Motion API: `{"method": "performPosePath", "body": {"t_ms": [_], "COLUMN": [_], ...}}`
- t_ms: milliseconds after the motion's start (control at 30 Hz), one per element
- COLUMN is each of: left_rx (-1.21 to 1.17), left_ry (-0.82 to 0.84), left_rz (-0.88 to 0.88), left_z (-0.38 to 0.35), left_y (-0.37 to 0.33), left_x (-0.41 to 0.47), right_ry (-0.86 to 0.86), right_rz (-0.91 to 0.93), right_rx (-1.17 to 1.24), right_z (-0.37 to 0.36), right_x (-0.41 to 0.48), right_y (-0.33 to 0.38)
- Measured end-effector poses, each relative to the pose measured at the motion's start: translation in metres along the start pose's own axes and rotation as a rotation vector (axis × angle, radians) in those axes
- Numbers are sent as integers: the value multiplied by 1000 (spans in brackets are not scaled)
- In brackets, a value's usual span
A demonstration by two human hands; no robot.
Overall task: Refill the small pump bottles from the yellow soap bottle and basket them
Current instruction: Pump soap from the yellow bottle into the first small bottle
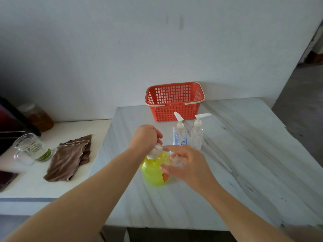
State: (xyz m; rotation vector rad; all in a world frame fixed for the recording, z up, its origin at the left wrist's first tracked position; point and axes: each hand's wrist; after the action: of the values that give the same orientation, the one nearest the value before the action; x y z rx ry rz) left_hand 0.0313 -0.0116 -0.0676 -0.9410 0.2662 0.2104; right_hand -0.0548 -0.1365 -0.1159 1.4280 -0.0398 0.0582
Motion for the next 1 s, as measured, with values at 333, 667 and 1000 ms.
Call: {"method": "performPosePath", "body": {"t_ms": [333,667,1000], "left_rx": [-74,-9,7], "left_ry": [-4,3,38], "left_rz": [-66,-87,-106], "left_z": [2,-2,2], "left_y": [2,7,-2], "left_x": [2,1,2], "right_ry": [2,1,-5], "right_rz": [34,10,47], "right_rx": [43,46,49], "right_z": [-2,-2,-3], "right_x": [0,-2,1], "right_y": [-1,-5,-5]}}
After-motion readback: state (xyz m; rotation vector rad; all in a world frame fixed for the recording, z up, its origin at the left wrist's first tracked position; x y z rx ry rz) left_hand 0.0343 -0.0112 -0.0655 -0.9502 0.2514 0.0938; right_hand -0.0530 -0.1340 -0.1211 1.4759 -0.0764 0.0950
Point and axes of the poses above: each hand's wrist, its own x-axis towards the middle knuckle, its own z-axis out of the back of the hand, y = z × x, and after that the axes turned 6 degrees about x, right-handed
